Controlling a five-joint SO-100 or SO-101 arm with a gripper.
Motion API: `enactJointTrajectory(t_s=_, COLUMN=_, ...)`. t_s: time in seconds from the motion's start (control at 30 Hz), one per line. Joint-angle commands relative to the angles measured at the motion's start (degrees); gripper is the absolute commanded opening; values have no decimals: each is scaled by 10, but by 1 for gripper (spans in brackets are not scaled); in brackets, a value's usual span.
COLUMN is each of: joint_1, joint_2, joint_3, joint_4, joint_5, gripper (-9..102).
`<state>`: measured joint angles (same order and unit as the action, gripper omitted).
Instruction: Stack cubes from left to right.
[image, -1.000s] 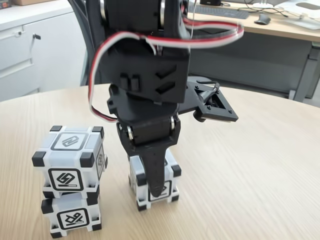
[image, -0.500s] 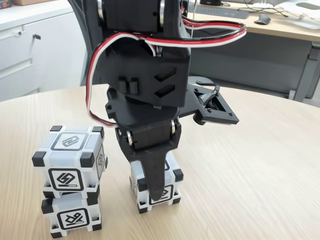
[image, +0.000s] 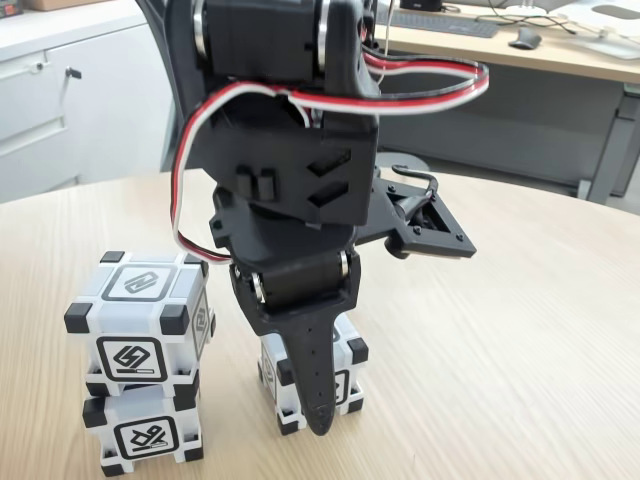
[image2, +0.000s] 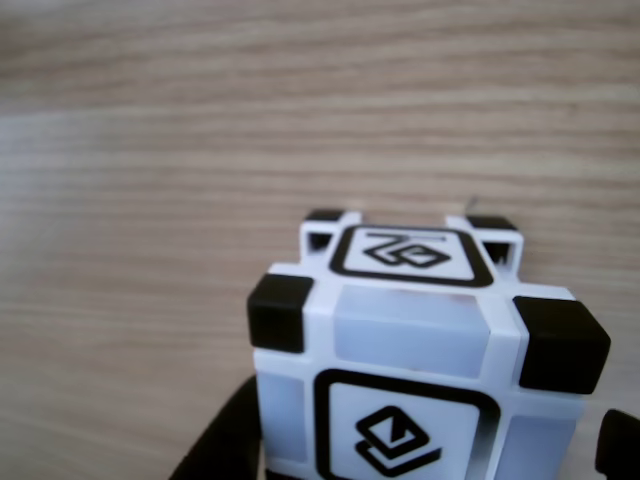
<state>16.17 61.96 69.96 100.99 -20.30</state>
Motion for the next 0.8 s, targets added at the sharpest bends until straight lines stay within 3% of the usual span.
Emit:
enactJointTrajectory(t_s=0.0, joint_1=2, joint_2=2, joint_3=-10, joint_4=0, joint_5=-2, gripper=35)
enactJointTrajectory(t_s=0.77, joint_1=-6, joint_2=-83, joint_3=-19, joint_4=5, joint_5=-6, gripper=31)
